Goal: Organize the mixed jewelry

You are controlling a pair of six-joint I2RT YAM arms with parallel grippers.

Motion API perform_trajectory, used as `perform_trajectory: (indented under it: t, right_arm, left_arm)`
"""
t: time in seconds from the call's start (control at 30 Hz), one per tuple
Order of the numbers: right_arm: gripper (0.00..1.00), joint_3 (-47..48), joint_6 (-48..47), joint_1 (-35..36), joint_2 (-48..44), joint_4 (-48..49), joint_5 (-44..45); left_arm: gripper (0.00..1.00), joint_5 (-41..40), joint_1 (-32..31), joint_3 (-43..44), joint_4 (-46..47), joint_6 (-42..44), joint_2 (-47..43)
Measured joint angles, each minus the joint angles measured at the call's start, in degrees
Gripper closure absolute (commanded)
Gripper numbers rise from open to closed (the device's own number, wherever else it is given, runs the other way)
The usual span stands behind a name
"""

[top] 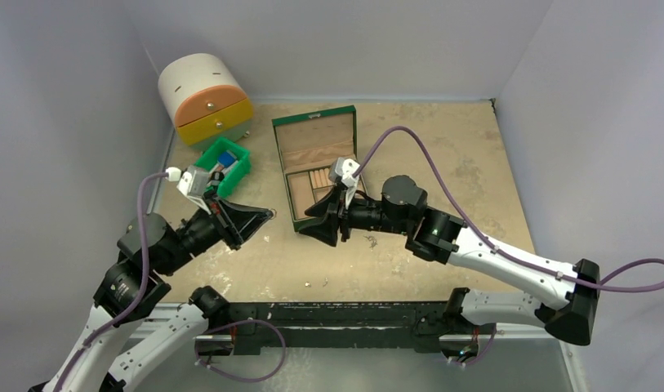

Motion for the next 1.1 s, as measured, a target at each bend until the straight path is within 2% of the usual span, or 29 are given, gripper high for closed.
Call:
perform_trajectory:
  t: [0.23,0.43,0.73,1.1]
  right_arm:
    - [0.52,0.0,12.9,-1.6,1.4,11.5,-11.7]
    - [0.54,0.1,20.1,-2.2,2.9,18.0,-16.0]
    - [0.58,-1.7,28.4,-2.2,3.2,28.0,-16.4]
    - [0.64,-4.8,33.5,-2.2,3.2,36.0,-16.4]
  left_arm:
    - [1.0,2.4,0.0,-2.7,7.7,-2.4,-3.3]
    - [1.0,8.0,0.0,-5.9,15.2,-7.3,-2.9]
    - [1.0,12.9,0.0,-7.4,22.4,-12.0,-2.8]
    - [1.0,15.1,0.0,-7.4,24.3,-13.4,-2.0]
